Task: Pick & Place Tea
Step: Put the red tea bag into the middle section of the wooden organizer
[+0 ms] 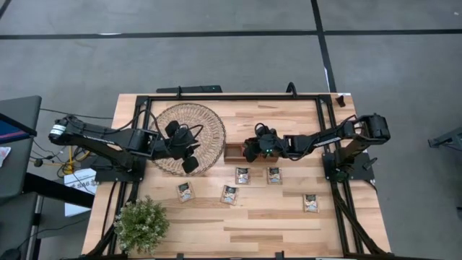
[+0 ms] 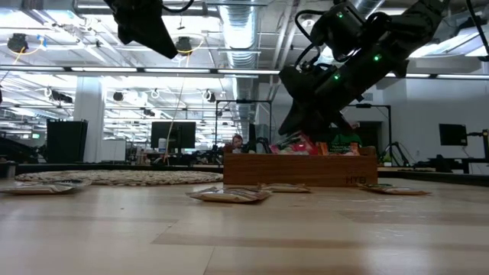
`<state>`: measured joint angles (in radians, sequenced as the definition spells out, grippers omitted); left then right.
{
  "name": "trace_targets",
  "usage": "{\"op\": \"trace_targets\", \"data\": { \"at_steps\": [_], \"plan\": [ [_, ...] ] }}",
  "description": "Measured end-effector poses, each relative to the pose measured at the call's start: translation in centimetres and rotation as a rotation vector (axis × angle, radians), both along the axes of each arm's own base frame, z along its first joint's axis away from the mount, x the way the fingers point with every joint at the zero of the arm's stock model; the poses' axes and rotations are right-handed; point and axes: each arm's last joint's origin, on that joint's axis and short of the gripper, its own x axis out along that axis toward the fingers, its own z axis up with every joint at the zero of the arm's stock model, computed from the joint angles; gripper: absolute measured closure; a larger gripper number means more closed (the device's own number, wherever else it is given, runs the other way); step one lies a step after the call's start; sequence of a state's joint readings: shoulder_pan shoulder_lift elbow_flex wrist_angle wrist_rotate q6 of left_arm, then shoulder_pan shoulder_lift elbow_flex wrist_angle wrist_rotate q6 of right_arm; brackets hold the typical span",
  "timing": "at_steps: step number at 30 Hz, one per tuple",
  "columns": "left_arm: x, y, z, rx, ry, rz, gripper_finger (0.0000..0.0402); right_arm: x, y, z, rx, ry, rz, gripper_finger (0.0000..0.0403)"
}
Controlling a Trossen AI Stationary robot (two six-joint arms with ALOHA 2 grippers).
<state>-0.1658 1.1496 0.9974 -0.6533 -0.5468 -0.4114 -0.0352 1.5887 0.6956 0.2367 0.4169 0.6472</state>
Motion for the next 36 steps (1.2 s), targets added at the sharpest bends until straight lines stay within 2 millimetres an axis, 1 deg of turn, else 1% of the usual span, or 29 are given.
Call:
{"op": "trace_targets", "data": {
  "at_steps": [4,8,12,16,20,24,27,36],
  "plan": [
    [0.0,0.0,0.0,0.000,0.002,0.000,0.0337,0.0,0.0,0.1,0.000,-0.002,0.002,0.0295],
    [0.0,0.0,0.0,0.001,0.004,0.000,0.0337,-0.3,0.0,0.9,-0.007,-0.010,0.004,0.0303],
    [0.0,0.0,0.0,0.001,0.006,0.000,0.0337,-0.9,0.1,2.3,-0.033,-0.012,0.054,0.0325],
    [0.0,0.0,0.0,0.002,0.006,0.001,0.0337,-1.9,0.6,2.6,0.051,0.056,0.197,0.0361],
    [0.0,0.0,0.0,0.002,0.006,0.001,0.0337,-2.0,1.3,2.2,0.105,0.095,0.278,0.0397],
    [0.0,0.0,0.0,0.003,0.003,0.000,0.0337,-1.7,1.5,1.1,0.147,0.124,0.248,0.0393],
    [0.0,0.0,0.0,0.003,0.003,0.000,0.0337,-1.6,1.5,0.5,0.159,0.141,0.226,0.0398],
    [0.0,0.0,0.0,0.001,0.001,0.002,0.0337,-1.7,1.1,0.3,0.139,0.150,0.152,0.0402]
  ]
}}
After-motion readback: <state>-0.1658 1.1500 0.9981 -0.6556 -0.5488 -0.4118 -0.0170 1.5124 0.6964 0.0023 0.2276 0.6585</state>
